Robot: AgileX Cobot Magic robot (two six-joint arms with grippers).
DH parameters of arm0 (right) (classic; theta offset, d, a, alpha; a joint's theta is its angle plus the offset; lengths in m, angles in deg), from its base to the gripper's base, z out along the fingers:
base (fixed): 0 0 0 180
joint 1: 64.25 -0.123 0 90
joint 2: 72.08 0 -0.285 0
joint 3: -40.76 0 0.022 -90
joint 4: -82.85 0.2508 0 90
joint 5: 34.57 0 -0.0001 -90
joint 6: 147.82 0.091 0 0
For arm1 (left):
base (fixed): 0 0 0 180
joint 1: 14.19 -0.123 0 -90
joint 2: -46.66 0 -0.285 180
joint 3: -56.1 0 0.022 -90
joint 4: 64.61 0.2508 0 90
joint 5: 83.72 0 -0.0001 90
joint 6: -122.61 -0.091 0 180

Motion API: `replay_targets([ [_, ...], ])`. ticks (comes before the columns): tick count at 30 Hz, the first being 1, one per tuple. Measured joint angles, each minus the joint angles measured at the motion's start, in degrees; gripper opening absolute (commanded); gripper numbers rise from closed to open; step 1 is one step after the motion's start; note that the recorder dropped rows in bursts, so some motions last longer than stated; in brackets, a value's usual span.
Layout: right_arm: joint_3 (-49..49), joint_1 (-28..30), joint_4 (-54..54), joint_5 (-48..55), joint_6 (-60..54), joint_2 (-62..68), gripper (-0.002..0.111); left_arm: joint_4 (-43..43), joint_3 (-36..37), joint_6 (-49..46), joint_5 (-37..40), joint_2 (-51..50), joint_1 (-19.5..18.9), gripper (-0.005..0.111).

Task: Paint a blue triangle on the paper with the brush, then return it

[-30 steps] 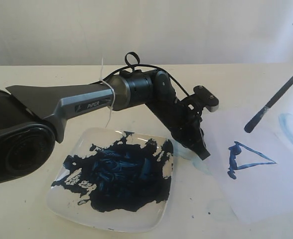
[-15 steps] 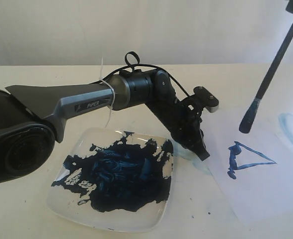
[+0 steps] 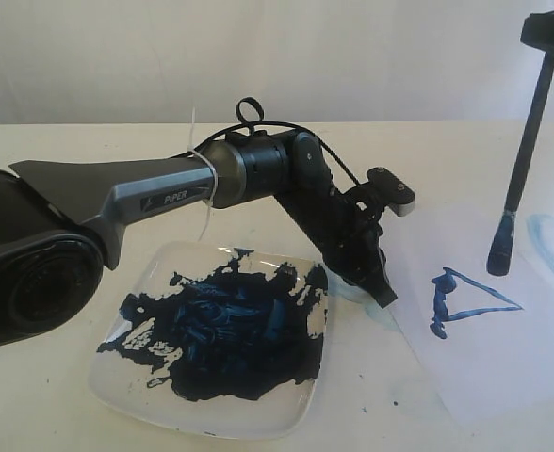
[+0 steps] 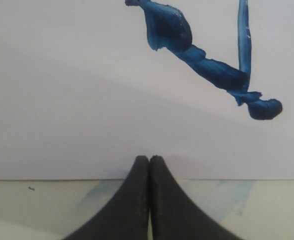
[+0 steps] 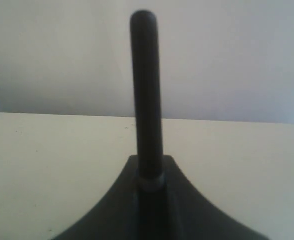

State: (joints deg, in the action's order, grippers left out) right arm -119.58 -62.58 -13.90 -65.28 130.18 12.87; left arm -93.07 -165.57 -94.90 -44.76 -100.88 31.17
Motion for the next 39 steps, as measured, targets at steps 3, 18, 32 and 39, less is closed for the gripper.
replay_targets([
  [3, 0.00, 0.00, 2.96, -0.60, -5.28, 1.85, 0.000, -0.13, 0.00, 0.00, 0.00, 0.00, 0.00, 0.000],
  [18, 3.03, 0.00, 28.67, -9.80, -35.36, 11.14, 0.000, -0.24, 0.00, 0.00, 0.27, 0.00, 0.00, 0.000],
  [32, 4.57, 0.00, 37.64, -15.05, -46.62, 18.00, 0.000, -0.35, 0.00, 0.00, 0.39, 0.00, 0.00, 0.000],
  [39, 4.57, 0.00, 37.76, -15.40, -48.18, 18.37, 0.000, -0.35, 0.00, 0.00, 0.39, 0.00, 0.00, 0.000],
])
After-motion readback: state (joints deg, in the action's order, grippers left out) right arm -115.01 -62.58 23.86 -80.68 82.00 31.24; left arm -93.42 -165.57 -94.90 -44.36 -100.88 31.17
